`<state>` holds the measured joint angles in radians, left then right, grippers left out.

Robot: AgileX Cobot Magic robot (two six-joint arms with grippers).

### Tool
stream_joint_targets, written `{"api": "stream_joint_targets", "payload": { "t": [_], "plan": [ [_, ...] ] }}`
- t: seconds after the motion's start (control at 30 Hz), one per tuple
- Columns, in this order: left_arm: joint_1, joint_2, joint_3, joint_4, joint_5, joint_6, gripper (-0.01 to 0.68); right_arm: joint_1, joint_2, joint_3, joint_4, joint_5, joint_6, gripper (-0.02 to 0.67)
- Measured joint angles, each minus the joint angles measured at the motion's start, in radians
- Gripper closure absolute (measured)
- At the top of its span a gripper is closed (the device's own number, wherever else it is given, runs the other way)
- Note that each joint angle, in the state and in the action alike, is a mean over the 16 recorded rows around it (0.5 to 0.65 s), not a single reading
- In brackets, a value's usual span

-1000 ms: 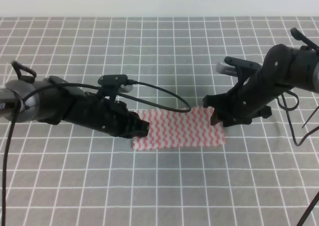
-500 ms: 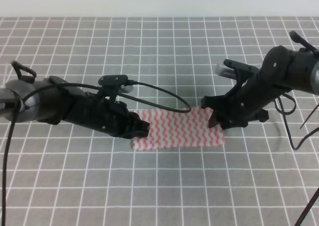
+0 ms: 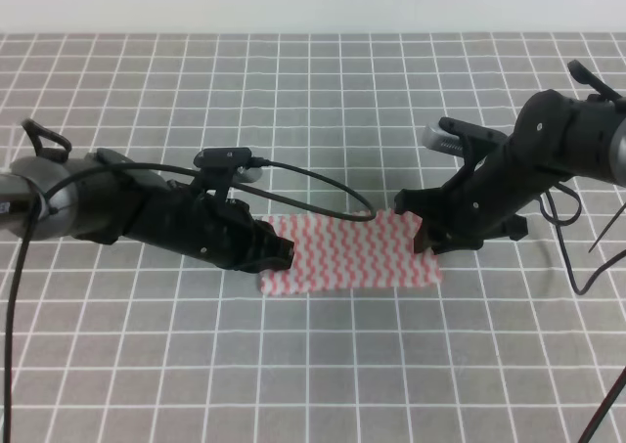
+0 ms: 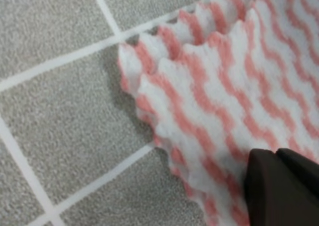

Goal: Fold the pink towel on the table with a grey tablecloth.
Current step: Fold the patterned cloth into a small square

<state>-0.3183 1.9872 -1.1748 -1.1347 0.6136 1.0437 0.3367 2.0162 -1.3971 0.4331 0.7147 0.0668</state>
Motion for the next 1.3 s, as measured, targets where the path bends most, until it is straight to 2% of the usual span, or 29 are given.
{"api": "stream_joint_targets", "payload": {
  "t": [0.4, 0.8, 1.3],
  "plan": [
    [0.000, 0.000, 0.000, 0.000, 0.005, 0.001, 0.673, 0.000, -0.022, -0.013, 0.026, 0.000, -0.025, 0.652],
    [0.000, 0.001, 0.000, 0.001, 0.010, 0.002, 0.673, 0.000, -0.045, -0.038, 0.131, 0.010, -0.118, 0.663],
    [0.000, 0.000, 0.000, 0.005, 0.016, 0.002, 0.673, 0.000, -0.039, -0.039, -0.040, 0.040, -0.012, 0.662]
  ]
}}
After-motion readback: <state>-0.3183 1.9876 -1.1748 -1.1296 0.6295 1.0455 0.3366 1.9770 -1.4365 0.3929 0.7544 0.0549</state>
